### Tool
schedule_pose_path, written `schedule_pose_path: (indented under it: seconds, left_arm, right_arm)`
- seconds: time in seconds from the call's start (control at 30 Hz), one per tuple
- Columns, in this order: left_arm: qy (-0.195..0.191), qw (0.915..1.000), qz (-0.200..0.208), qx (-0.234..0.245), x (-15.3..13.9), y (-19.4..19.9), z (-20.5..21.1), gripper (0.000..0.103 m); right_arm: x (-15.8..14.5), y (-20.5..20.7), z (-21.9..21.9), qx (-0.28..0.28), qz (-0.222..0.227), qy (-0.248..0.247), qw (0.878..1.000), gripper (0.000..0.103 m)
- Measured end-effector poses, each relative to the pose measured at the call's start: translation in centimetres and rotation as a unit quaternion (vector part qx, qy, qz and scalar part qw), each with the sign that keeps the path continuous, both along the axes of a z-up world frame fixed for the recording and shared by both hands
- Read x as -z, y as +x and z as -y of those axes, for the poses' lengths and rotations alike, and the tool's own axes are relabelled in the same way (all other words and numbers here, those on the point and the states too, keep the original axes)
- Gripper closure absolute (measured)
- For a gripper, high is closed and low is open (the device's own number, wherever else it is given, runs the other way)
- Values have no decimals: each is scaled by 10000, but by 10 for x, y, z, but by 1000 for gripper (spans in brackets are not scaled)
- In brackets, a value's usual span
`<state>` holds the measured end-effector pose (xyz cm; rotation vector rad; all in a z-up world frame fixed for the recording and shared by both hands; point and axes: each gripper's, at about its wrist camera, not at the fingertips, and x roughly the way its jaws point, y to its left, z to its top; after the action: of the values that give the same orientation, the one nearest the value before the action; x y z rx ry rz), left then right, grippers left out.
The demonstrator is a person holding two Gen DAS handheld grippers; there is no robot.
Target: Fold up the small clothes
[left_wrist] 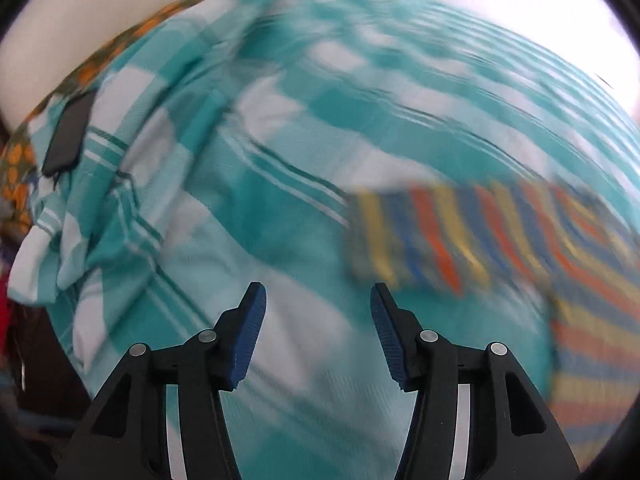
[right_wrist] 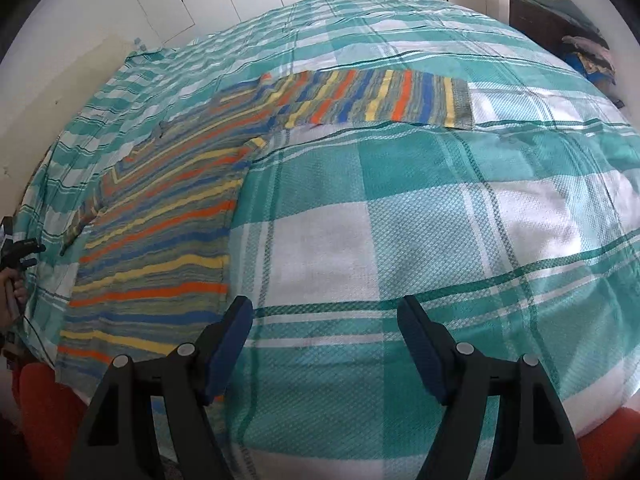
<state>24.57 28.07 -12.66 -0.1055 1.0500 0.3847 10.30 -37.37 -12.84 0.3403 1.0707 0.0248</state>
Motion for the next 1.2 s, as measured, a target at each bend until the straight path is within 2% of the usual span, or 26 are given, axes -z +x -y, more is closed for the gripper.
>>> schedule_pose_path:
  seconds: [0.07,0.1,0.23,0.27,0.33,0.4,0.43,0.47,0.5,0.67,0.8,1.03,1.2]
  left_arm:
    - [-392,9960,-17,805,-7,-38,46,47]
    - [-603,9912,-15,1178,-8,-53,70,47]
    - [-1269,9604,-80,2478,6,-101,175,46]
    - [-1333,9530,-190,2714,16,-107,200,46]
    - [-1281,9456,-414,2963,38,-119,235,46]
    - [-1041,9389,-701,3206,64,-134,259,46]
    - [-717,9379,-744,3312,72,-143,264,46]
    - [-441,9366,-650,3416,74,-156,267,46]
    - [-372,9372,-661,3403,74,-164,267,46]
    - [-541,9454,-706,3137,72,-176,256,46]
    - [-430,9463,-662,3135,73,-175,263,46]
    - [-476,9477,-695,3078,71,-185,252,46]
    - [-282,9479,-659,3104,62,-199,252,46]
  right_arm:
    - [-2,-5,-12,-264,-117,440,9986,29]
    - [-5,-7,-21,-436,-121,547,9975,30]
    - [-19,-10,-74,-1445,140,361,9887,39]
    - [-20,-9,-89,-1647,181,322,9857,39]
    - [-7,-8,-113,-2033,6,269,9788,42]
    - [23,-12,-128,-2178,-546,-5,9745,46]
    - [40,-19,-130,-2129,-837,-172,9733,47]
    - [44,-26,-127,-2070,-768,-187,9752,48]
    - [43,-33,-125,-2009,-605,-182,9776,48]
    - [46,-44,-124,-1880,-634,-194,9799,49]
    - [46,-45,-126,-1899,-576,-283,9797,49]
    - [41,-51,-121,-1796,-650,-360,9809,49]
    - [40,-62,-118,-1750,-716,-474,9808,49]
